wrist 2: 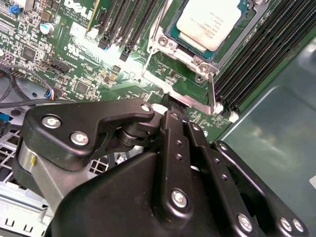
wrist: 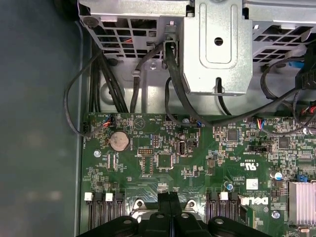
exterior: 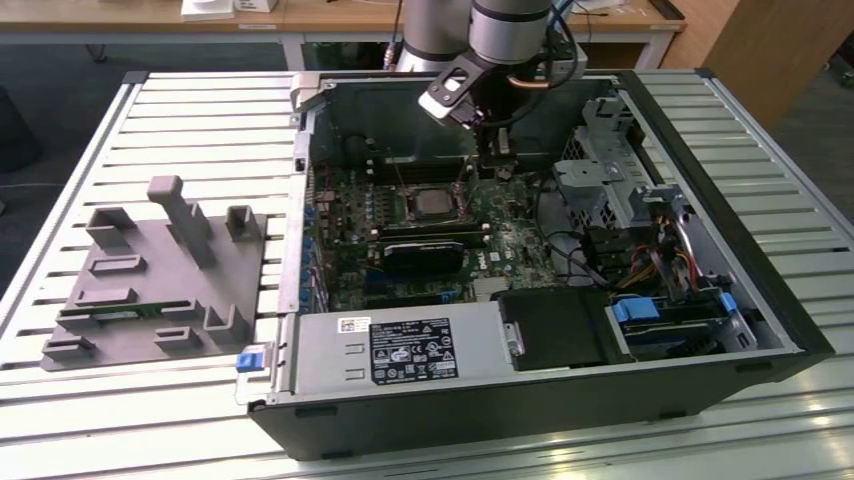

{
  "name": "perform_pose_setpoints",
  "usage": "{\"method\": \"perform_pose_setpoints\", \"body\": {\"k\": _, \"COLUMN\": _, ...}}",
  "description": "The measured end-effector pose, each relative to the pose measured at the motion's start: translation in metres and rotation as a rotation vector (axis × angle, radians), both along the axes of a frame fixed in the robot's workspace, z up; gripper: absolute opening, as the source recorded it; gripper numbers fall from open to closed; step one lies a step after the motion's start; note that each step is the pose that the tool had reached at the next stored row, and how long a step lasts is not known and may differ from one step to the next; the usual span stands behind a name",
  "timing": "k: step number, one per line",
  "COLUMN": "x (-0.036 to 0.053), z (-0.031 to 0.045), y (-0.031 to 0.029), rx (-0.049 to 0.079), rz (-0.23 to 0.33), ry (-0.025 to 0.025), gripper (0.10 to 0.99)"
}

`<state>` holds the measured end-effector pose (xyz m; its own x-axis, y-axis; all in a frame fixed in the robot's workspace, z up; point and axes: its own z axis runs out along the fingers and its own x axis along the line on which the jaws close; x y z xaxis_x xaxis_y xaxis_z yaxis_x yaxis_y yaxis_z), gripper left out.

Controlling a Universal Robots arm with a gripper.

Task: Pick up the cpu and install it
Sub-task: 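Close the cpu cover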

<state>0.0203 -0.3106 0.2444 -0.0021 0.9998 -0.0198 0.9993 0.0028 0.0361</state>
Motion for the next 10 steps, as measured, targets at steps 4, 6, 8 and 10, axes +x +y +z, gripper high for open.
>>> {"method": "perform_pose_setpoints", "body": {"k": 4, "x": -0.0011, "z": 0.0, "y": 0.0, "rx": 0.0, "rz": 0.0, "ry": 0.0, "gripper": 0.106}}
{"method": "perform_pose_setpoints", "body": {"k": 6, "x": -0.0017, "z": 0.0, "y": 0.0, "rx": 0.0, "rz": 0.0, "ry": 0.0, "gripper": 0.106}}
{"method": "perform_pose_setpoints", "body": {"k": 8, "x": -0.0023, "z": 0.0, "y": 0.0, "rx": 0.0, "rz": 0.0, "ry": 0.0, "gripper": 0.106}}
{"method": "perform_pose_setpoints", "body": {"k": 10, "x": -0.0029, "z": 0.0, "y": 0.0, "rx": 0.0, "rz": 0.0, "ry": 0.0, "gripper": 0.106}}
